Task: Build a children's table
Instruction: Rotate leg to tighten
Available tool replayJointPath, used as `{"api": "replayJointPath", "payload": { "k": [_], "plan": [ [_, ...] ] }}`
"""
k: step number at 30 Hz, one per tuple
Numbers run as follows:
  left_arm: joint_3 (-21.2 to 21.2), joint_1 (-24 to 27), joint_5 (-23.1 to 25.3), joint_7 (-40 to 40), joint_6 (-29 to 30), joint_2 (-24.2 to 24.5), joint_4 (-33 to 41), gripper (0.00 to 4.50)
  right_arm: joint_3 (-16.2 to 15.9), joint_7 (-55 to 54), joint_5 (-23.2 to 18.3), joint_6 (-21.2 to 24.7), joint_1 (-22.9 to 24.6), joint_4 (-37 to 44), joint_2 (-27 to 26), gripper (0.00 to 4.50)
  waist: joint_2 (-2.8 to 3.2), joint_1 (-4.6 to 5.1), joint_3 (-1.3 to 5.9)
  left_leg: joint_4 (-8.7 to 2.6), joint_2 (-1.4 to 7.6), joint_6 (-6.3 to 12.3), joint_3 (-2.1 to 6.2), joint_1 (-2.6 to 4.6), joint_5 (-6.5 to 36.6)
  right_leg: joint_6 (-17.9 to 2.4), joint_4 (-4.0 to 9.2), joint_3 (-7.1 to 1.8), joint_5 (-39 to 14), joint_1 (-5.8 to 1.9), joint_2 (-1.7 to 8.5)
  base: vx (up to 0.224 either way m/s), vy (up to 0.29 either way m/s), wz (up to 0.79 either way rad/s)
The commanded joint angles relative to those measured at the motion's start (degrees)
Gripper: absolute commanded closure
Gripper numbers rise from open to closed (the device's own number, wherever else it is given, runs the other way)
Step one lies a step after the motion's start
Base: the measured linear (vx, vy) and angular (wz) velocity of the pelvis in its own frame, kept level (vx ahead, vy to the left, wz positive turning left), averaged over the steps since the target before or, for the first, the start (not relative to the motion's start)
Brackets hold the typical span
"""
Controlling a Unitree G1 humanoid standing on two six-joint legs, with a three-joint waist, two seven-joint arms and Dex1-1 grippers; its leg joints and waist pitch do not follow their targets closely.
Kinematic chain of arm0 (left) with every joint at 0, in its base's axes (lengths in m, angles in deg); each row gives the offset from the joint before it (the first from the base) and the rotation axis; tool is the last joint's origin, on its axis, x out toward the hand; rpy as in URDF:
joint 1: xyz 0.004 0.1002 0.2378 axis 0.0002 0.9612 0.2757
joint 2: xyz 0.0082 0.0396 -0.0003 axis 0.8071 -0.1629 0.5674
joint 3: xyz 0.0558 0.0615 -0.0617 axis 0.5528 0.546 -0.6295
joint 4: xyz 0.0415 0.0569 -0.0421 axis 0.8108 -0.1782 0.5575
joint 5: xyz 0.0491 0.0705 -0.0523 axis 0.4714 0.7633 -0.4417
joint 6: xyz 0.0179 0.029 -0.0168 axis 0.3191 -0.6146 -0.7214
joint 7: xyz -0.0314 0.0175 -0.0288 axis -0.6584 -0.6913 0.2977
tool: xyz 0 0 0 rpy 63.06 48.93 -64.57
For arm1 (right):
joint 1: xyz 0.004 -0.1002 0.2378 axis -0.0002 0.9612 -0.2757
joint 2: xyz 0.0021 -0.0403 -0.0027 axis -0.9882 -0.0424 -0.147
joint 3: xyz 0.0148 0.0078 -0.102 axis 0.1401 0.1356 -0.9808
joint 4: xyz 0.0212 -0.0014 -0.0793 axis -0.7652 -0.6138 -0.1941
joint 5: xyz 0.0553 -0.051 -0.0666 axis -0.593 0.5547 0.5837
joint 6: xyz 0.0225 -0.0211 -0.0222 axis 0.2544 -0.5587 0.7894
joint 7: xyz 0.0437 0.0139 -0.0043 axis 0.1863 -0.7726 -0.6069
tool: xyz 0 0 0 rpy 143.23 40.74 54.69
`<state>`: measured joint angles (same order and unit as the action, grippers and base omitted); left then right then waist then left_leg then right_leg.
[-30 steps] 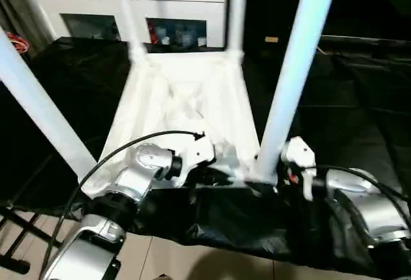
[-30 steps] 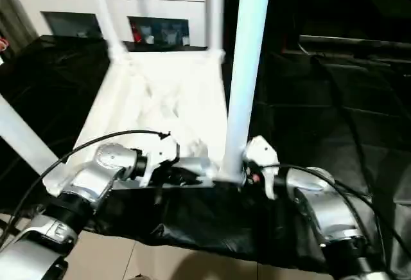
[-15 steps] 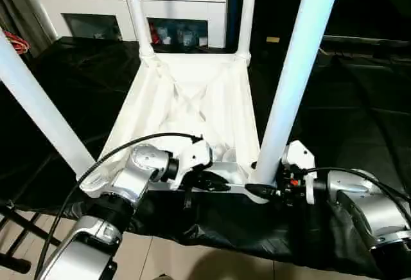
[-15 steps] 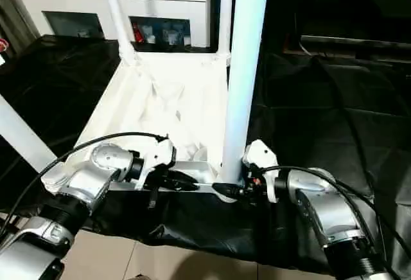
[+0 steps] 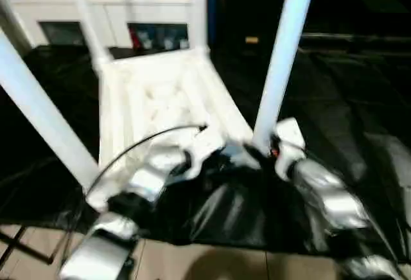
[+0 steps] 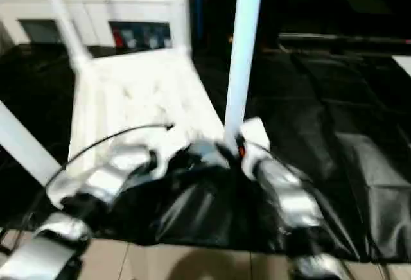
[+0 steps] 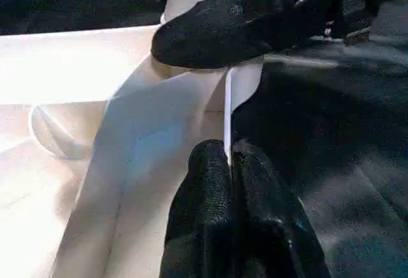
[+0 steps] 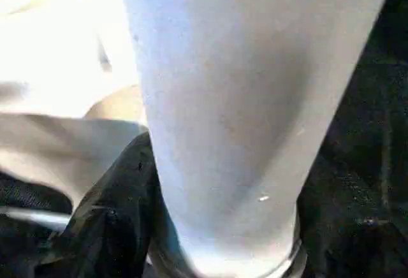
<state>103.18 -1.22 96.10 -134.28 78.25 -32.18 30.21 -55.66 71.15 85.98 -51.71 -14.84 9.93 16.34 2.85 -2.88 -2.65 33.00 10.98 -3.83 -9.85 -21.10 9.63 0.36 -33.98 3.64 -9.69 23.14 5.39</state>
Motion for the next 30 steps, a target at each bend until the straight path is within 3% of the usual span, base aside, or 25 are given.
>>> {"api": "replayJointPath", "payload": {
  "k": [1,2,3,5,8,10,12,13,17,20,24,27,30],
  "plan": [
    [1.0,-2.2,-2.3,-0.4,-1.7,-4.7,2.3,4.5,-5.0,1.5,0.9,-0.4,-0.8,-2.5,-3.7,1.86,-0.9,-0.5,3.73,-3.66,1.06,2.48,0.26,-0.09,14.7,-11.3,4.62,-1.8,-15.5,-2.91,2.59,0.0,0.0,0.0],
    [1.1,-2.0,-2.3,-0.9,-1.8,-4.7,2.7,4.5,-4.8,2.4,0.2,-0.6,-0.9,-2.3,-4.0,1.31,-0.89,-0.54,3.72,-3.63,1.02,2.86,0.21,-0.11,14.4,-11.5,4.66,-1.76,-15.2,-2.98,2.61,0.0,0.0,0.0],
    [1.3,-1.7,-2.5,-1.9,-2.3,-4.4,3.2,4.5,-4.3,3.9,-1.0,0.0,-0.9,-1.7,-4.0,1.17,-0.9,-0.64,3.72,-3.56,1.05,3.29,0.16,-0.1,13.7,-11.6,4.63,-1.76,-14.7,-3.01,2.59,0.0,0.0,0.0],
    [1.6,-1.3,-2.8,-3.5,-3.1,-3.8,4.0,4.5,-4.3,5.4,-1.4,0.8,-0.5,-0.5,-3.2,1.17,-0.87,-0.82,3.8,-3.51,1.09,3.82,0.14,-0.14,12.6,-11.9,4.5,-1.74,-13.8,-3.13,2.58,0.0,0.0,0.0],
    [1.9,-0.4,-3.9,-6.6,-4.3,-2.5,5.2,4.5,-4.4,7.3,-1.5,1.5,0.4,1.6,-1.3,0.81,-0.77,-0.92,3.84,-3.47,1.29,4.11,0.12,-0.05,11.8,-12.5,4.28,-1.8,-12.2,-3.17,2.54,0.0,0.0,0.0],
    [2.3,0.9,-5.7,-11.2,-5.1,-0.8,7.1,4.5,-5.6,12.1,-2.0,2.3,2.2,4.9,2.1,0.71,-0.83,-1.11,3.79,-3.46,1.38,4.77,0.11,-0.07,11.6,-13.2,4.13,-1.8,-10.2,-3.31,2.46,0.0,0.0,0.0],
    [2.3,1.2,-6.2,-12.4,-5.7,-0.3,7.5,4.5,-6.9,15.3,-2.1,1.9,3.4,6.6,4.1,0.71,-0.66,-1.43,3.83,-3.37,1.49,5.19,-0.03,0.21,12.3,-13.4,4.18,-1.87,-10.3,-3.1,2.49,0.0,0.0,0.0],
    [2.1,1.6,-6.8,-14.2,-6.7,0.4,7.4,4.5,-8.6,21.4,-2.9,0.7,5.7,9.6,7.8,0.71,-1.02,-1.82,3.65,-3.39,1.51,5.3,-0.07,0.18,12.7,-13.2,4.24,-1.87,-11.2,-3.19,2.41,0.0,0.0,0.0],
    [2.0,1.8,-7.1,-17.1,-6.8,2.1,7.4,4.5,-9.3,29.1,-5.6,0.7,8.5,13.5,11.8,0.71,-0.8,-3.02,3.38,-3.65,1.81,4.65,-0.09,0.37,15.2,-11.8,4.69,-2.01,-16.7,-2.84,2.61,0.0,0.0,0.0],
    [1.4,1.7,-7.6,-19.6,-6.7,3.7,7.2,4.5,-9.4,35.0,-7.2,1.2,9.9,15.6,14.9,0.71,-0.88,-3.22,3.33,-3.8,1.83,4.15,0.06,0.35,16.6,-11.0,4.83,-1.95,-19.4,-2.91,2.67,0.0,0.0,0.0],
    [1.5,1.6,-8.5,-23.4,-6.3,5.6,7.6,4.5,-9.9,38.8,-8.6,2.6,10.4,17.4,17.3,0.71,-0.72,-3.52,3.45,-3.76,1.89,4.05,0.12,0.22,15.5,-11.1,4.63,-2.02,-18.4,-2.77,2.76,0.0,0.0,0.0],
    [1.3,1.5,-8.9,-25.4,-6.2,6.4,7.4,4.5,-10.4,40.1,-8.9,3.1,10.6,18.1,18.2,0.96,-0.76,-3.57,3.67,-3.63,1.9,4.11,0.12,0.17,14.0,-11.6,4.33,-1.98,-16.1,-2.85,2.74,0.0,0.0,0.0],
    [1.2,1.2,-8.8,-26.2,-6.8,6.9,6.8,4.5,-10.6,40.5,-8.7,3.6,10.7,18.4,18.4,1.22,-1.13,-3.66,3.74,-3.49,1.85,4.5,0.07,0.07,12.8,-12.1,4.05,-1.94,-14.8,-2.89,2.75,0.0,0.0,0.0]
  ]
}}
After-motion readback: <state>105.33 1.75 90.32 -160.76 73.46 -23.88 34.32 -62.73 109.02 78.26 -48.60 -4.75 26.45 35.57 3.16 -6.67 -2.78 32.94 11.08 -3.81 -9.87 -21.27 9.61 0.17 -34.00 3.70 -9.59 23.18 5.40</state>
